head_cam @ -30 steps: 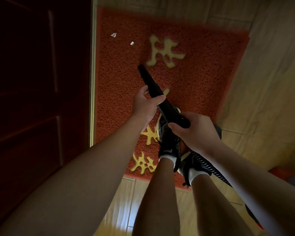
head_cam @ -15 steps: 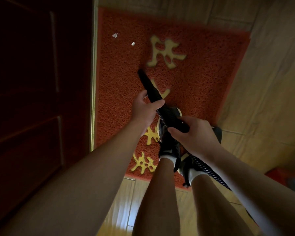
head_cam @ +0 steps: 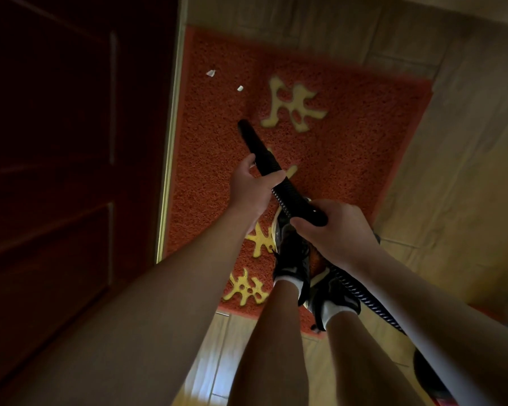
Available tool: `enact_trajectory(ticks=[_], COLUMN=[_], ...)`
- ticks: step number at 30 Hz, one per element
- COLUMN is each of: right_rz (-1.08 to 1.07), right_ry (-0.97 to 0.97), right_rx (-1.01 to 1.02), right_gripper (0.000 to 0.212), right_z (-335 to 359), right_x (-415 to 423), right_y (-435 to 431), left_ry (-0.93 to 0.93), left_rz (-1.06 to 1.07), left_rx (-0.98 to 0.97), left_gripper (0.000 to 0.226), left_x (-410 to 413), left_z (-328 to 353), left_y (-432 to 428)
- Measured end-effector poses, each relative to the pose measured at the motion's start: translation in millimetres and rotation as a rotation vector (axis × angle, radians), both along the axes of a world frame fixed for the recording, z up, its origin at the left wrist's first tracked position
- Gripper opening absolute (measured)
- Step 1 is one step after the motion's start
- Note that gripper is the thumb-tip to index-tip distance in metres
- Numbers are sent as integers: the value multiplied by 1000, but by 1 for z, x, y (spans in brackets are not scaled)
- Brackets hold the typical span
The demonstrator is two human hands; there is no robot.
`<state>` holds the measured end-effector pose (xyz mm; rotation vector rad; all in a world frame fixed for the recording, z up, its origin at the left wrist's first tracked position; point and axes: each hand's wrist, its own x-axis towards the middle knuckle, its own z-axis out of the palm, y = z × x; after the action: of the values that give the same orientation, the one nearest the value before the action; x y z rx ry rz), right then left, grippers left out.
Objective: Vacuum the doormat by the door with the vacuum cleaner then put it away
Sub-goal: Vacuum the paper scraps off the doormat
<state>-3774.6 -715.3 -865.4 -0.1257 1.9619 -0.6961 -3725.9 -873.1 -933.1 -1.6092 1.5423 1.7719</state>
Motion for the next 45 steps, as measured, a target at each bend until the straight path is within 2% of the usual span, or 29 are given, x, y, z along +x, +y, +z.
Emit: enact_trajectory(ticks=[4, 8, 13, 18, 25, 39, 45], right_rz=[-6, 7, 18, -24, -27, 25, 45], right_ry=[13, 25, 33, 28, 34, 56, 55], right_rx=[-3, -16, -29, -13, 0, -34, -55], right_gripper=[18, 17, 23, 16, 19, 21, 31], right_z=[-3, -6, -9, -12, -15, -13, -15], right_x=[-11, -22, -31, -36, -43, -49, -55], right_y=[-8, -18, -25, -28, -31, -41, -54], left_ry=[7, 21, 2, 7, -4, 0, 5], left_rz=[20, 26, 29, 43, 22, 47, 51], left_rx=[-1, 6, -16, -7, -18, -37, -58], left_gripper=[75, 65, 63, 66, 73, 68, 65], left_x=[-15, -26, -37, -41, -49, -49, -54], left_z=[2, -2, -2, -6, -8, -11, -14], left_y=[-8, -17, -24, -26, -28, -39, -52])
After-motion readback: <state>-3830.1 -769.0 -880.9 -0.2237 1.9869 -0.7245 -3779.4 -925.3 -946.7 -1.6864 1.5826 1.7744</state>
